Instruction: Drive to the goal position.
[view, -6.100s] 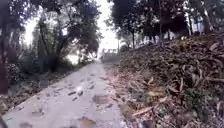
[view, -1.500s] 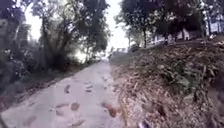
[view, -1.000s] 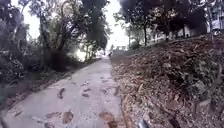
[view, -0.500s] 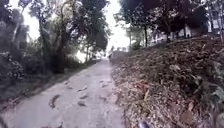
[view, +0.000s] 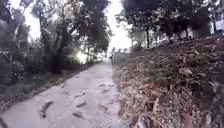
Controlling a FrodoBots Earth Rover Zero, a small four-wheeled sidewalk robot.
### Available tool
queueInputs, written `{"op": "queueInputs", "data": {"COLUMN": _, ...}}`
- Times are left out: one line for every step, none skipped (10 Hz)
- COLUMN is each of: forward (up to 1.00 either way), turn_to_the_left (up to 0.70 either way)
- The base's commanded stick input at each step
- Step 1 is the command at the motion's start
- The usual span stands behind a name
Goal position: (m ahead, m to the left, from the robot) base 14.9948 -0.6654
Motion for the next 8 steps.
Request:
{"op": "queueInputs", "data": {"forward": 0.5, "turn_to_the_left": 0.17}}
{"op": "queueInputs", "data": {"forward": 0.5, "turn_to_the_left": 0.01}}
{"op": "queueInputs", "data": {"forward": 0.5, "turn_to_the_left": 0.0}}
{"op": "queueInputs", "data": {"forward": 0.5, "turn_to_the_left": 0.0}}
{"op": "queueInputs", "data": {"forward": 0.5, "turn_to_the_left": 0.0}}
{"op": "queueInputs", "data": {"forward": 0.5, "turn_to_the_left": 0.0}}
{"op": "queueInputs", "data": {"forward": 0.5, "turn_to_the_left": 0.0}}
{"op": "queueInputs", "data": {"forward": 0.5, "turn_to_the_left": 0.0}}
